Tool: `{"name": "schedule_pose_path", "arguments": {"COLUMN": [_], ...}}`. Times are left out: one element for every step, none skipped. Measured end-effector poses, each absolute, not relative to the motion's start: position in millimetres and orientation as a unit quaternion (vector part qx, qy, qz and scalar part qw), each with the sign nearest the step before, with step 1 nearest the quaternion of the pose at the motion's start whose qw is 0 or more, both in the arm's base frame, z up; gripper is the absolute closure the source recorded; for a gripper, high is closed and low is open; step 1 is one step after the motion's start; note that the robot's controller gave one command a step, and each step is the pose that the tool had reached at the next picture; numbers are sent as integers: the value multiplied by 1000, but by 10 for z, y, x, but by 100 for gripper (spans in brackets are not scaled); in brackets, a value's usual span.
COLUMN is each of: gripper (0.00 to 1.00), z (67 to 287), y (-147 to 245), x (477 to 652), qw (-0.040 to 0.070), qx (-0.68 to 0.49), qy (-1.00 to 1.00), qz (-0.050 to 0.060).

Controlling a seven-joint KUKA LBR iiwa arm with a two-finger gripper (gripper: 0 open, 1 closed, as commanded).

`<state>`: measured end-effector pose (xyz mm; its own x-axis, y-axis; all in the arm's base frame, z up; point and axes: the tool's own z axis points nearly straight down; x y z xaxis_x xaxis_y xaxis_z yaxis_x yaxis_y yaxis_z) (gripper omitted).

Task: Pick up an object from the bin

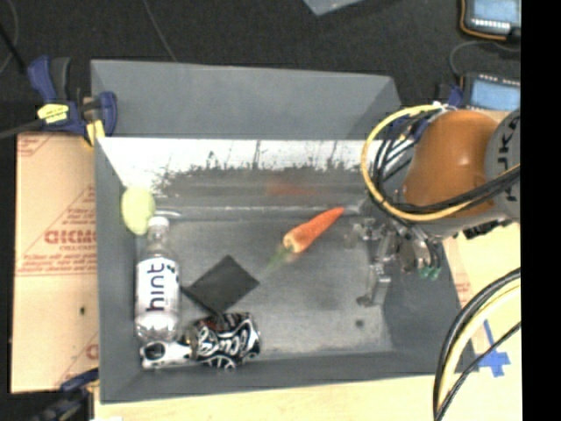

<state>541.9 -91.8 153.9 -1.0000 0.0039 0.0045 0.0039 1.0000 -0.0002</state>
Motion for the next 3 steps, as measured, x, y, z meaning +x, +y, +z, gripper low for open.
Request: {"name": "schedule_pose_path", "arguments": {"gripper": [0, 0, 0], "z": [1583, 1538, 1410], "y": [-915, -971, -965], "x": [5437, 5578, 5928], "qw": [-2, -2, -3], "qx": [-1, -71, -182], "qy": [-1000, -997, -983], "qz": [1, 0, 0]}}
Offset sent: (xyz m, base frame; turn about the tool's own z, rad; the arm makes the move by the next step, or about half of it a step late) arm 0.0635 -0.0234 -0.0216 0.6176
